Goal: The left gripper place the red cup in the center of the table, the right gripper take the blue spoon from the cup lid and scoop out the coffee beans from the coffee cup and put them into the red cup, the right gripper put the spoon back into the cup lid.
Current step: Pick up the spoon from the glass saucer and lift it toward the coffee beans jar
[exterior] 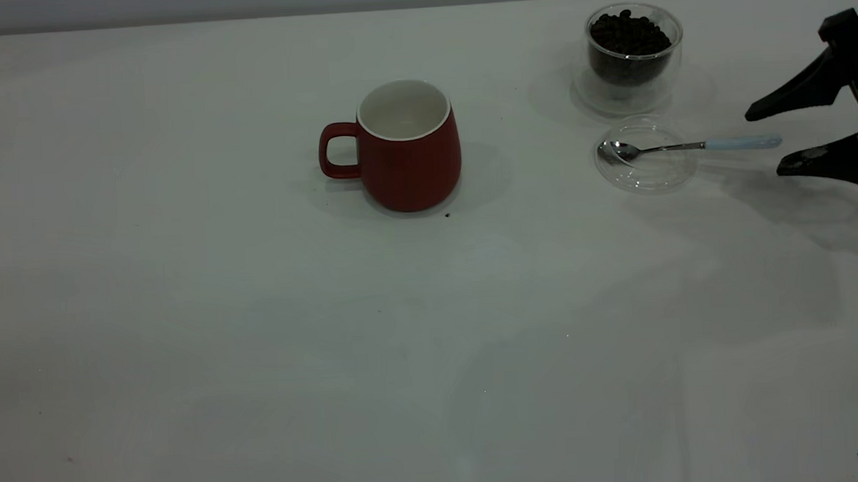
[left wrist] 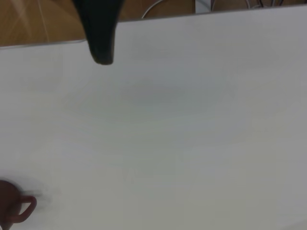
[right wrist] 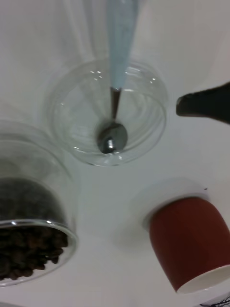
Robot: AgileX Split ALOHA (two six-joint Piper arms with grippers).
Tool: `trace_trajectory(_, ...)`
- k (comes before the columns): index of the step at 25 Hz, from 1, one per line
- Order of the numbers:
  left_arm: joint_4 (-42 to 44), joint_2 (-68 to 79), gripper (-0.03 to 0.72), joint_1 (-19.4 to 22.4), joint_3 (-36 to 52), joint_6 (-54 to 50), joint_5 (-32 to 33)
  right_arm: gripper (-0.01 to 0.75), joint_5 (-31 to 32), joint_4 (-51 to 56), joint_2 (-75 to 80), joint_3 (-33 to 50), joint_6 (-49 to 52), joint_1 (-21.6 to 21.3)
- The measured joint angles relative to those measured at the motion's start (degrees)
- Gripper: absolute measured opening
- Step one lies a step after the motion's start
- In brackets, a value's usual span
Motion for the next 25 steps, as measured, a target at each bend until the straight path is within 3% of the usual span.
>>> trace_trajectory(6,0.0,0.0,0.586,0.0,0.0,0.0,0.0,0.587,1.1,5.6,3.7,-0.8,-7.1,-0.4)
trace_trajectory(14,0.0,0.0,0.586,0.0,0.0,0.0,0.0,0.578,2.8,6.1,7.9,-6.0,-8.9,-0.4)
trace_trajectory(21,0.0,-0.1,0.586,0.0,0.0,0.0,0.0,0.500,3.9,6.2,9.2,-6.9,-10.4,-0.4)
trace_trajectory(25,0.0,-0.2,0.586,0.0,0.0,0.0,0.0,0.406,4.2,6.2,9.4,-7.0,-11.7,-0.4)
